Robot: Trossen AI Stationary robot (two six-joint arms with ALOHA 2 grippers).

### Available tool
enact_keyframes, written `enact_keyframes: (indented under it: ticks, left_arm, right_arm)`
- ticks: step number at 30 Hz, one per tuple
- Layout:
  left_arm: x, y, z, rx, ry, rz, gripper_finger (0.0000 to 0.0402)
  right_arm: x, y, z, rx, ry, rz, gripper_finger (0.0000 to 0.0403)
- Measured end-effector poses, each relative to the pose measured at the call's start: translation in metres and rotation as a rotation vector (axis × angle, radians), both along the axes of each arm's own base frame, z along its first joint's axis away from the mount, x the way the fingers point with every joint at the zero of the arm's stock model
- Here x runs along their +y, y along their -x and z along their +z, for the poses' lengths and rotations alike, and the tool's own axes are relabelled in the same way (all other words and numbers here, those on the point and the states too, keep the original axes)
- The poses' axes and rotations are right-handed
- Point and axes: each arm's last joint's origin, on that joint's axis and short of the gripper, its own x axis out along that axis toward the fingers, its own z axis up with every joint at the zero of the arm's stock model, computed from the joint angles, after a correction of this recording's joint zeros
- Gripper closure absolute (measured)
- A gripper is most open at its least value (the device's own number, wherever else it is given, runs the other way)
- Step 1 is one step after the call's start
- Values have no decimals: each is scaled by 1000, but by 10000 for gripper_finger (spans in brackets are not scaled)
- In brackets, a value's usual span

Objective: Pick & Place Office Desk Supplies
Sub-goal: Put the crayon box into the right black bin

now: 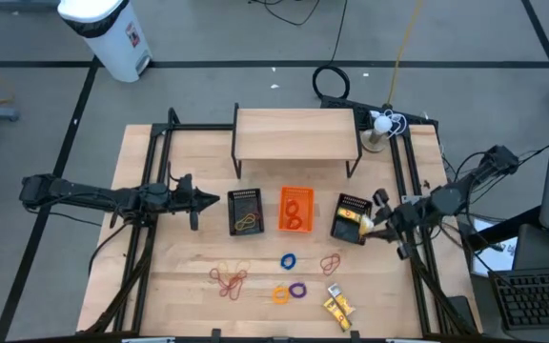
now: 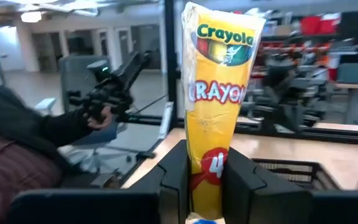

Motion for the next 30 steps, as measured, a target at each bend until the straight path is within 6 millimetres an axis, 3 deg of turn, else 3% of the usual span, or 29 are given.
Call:
enact_keyframes:
  ticks: [11,17,25,30]
  left_arm:
    - [0,0,0,1,-3,-1,391]
    - [0,0,0,1,-3,0,392]
    - [0,0,0,0,-2,7,391]
    - [0,0,0,0,-2,7,392]
  right_arm:
    - [-13,10,-38,-2,-76,-44,349]
    - [-15,9,-35,40,-65,-126,348]
    - [-7,-11,-5,383,49,-264,348]
    - [0,-35,-22,709,78,-401,348]
